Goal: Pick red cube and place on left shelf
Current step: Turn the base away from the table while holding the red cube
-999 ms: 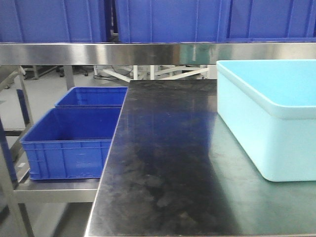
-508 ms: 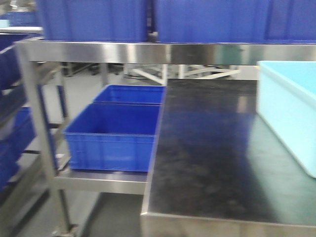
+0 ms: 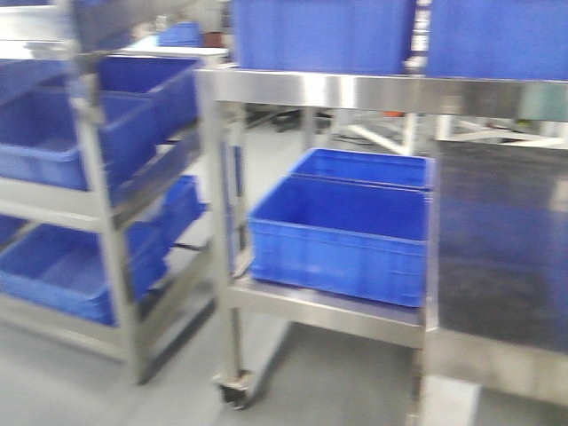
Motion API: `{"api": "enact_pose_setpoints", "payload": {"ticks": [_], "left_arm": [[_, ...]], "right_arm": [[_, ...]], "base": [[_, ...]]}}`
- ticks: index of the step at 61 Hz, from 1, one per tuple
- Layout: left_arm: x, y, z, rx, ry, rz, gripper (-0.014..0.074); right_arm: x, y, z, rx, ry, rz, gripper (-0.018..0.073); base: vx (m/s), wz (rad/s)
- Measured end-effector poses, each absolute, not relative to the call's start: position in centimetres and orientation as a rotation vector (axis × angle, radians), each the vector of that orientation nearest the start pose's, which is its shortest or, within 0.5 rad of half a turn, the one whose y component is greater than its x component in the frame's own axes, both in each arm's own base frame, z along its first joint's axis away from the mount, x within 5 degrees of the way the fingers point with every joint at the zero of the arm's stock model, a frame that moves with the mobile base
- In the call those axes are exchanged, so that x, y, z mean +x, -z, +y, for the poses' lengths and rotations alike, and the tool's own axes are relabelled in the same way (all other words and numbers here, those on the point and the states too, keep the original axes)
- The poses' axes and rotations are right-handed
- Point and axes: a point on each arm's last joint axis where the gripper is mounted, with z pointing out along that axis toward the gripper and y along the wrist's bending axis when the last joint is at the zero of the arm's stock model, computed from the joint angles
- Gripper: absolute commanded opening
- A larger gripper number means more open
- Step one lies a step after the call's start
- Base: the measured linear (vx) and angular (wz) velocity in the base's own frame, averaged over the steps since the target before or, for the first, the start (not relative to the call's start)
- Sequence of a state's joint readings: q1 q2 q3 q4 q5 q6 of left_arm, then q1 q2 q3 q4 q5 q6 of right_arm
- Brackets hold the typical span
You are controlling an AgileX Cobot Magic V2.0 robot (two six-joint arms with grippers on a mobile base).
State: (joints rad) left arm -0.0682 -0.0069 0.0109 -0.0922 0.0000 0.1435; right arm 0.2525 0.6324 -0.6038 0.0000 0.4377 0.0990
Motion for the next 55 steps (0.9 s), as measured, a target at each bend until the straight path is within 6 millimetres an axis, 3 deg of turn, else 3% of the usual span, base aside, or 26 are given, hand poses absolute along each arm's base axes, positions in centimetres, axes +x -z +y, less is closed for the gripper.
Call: {"api": "enact_pose_setpoints", "payload": {"ticks": [55], "left_arm": [[5.60, -20.99, -0.38, 0.089, 0.014, 1.485, 0.0106]], "right_arm": [[12.45, -32.40, 3.21, -0.150, -0.232, 1.951, 0.0057]], "base": [[-0.18, 0.52]]}}
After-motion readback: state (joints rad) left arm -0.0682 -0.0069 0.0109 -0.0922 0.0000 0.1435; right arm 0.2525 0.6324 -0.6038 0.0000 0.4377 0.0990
